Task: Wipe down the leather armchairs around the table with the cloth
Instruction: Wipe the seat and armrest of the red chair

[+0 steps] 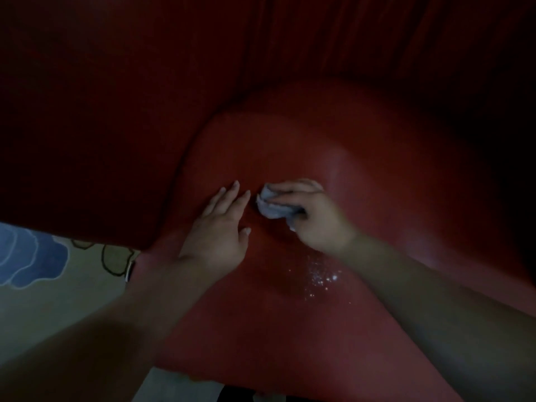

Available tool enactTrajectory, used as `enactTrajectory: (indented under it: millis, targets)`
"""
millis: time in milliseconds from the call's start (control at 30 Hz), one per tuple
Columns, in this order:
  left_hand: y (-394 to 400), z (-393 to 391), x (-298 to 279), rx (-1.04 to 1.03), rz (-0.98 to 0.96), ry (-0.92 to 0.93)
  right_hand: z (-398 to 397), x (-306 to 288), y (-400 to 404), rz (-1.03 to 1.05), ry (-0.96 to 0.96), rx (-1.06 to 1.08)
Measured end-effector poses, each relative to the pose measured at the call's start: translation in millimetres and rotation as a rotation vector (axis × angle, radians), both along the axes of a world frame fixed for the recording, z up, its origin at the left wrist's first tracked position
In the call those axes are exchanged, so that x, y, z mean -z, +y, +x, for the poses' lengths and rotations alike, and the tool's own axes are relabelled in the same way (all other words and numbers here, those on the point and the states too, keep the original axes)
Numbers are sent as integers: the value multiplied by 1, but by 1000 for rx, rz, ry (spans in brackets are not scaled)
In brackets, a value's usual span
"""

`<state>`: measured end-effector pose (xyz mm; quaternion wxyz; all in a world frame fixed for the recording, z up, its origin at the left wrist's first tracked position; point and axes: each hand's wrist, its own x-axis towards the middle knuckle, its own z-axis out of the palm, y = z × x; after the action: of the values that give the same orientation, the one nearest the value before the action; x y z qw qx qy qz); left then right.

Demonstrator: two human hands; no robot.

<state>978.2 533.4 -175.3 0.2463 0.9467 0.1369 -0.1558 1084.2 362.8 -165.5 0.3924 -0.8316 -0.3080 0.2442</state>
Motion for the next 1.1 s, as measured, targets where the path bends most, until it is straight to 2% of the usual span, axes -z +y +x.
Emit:
enactTrajectory:
  millis: [67, 133, 300, 467, 600, 700, 800, 967, 1100]
  targets:
    - [-2, -2, 1, -18, -3, 0, -1, 5, 7, -91, -71, -62]
    - [-3, -2, 3, -33, -3, -11, -1, 10, 11, -118, -131, -23]
    - [-9, -4, 7, -64, 12, -46, -3, 21, 15, -38, -196, 7]
    - [-10, -6, 8, -78, -12, -26, -32, 28, -46, -4, -192, -117]
    - [-12, -7, 7, -77, 2, -9, -32, 20, -47, 57, -58, 66]
    - [-14, -7, 8, -79, 22, 4, -21, 20, -9, 73, -150, 195]
    - [-16, -8, 7, -65, 34, 17, -34, 24, -1, -1, -216, 168]
    - [-22, -12, 2, -26, 63, 33, -80, 26, -68, 8, -210, 54]
    - [-29, -11, -1, -43, 58, 45, -96, 19, -70, 14, -152, 310]
